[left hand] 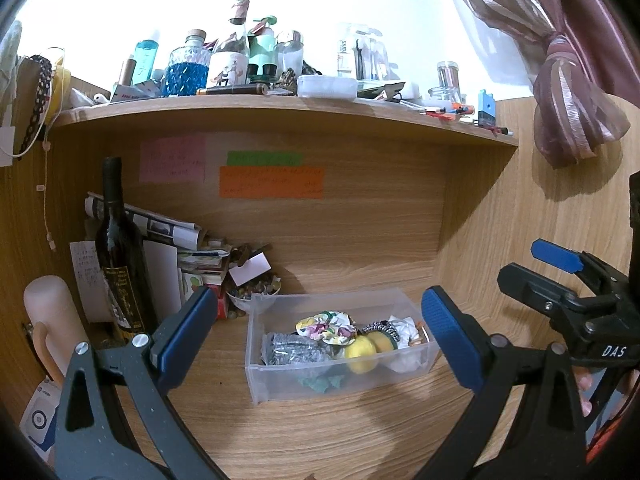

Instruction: Organize soft objects

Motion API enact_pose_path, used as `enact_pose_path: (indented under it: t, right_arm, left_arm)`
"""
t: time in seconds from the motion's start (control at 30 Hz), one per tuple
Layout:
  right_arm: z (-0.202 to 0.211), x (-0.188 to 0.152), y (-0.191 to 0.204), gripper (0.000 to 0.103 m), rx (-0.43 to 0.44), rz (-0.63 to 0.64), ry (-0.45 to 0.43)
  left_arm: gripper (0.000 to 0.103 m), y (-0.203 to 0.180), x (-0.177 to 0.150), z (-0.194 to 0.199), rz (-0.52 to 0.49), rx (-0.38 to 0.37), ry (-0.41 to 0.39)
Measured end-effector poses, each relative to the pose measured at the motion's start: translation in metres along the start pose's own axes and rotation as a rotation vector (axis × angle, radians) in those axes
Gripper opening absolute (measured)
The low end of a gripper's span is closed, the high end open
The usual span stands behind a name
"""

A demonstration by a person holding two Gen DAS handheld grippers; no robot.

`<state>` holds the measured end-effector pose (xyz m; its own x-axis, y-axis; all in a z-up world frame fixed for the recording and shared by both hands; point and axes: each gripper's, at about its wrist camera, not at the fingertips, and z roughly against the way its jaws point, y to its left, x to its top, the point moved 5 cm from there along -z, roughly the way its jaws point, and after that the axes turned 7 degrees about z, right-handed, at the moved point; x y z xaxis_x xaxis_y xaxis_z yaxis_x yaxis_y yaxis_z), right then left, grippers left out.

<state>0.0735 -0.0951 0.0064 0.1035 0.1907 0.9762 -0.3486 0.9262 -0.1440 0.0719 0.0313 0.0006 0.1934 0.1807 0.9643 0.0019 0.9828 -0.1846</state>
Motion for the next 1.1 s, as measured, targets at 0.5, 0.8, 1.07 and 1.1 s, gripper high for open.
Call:
enact_pose_path:
  t: [0.5,0.8,1.07,1.1]
  right_arm:
    - [-0.0036,-0.0039,-0.0017,0.103,0.008,-0.015,0.012]
    - [-0.0052,-0.006,-0.0026,0.103,0.018,-0.03,0.017]
    - [-0.0071,-0.0071,-0.0024,0.103,0.029,-0.04,0.022]
    - [-0.0069,-0.007,-0.0021,0.103,0.026,-0.04,0.022]
  left_arm:
    - [0.103,0.0039,-0.0027,-0.0051,0.007,-0.011,0.022]
    - [0.103,0.0011,-0.0043,-0.0061,-0.006,-0.025,0.03]
    - [0.103,0.0005,-0.005,-0.0084,-0.009,-0.028,0.036]
    - [0.103,0.0006,-0.0053,-0.009,-0.009,-0.028,0.038]
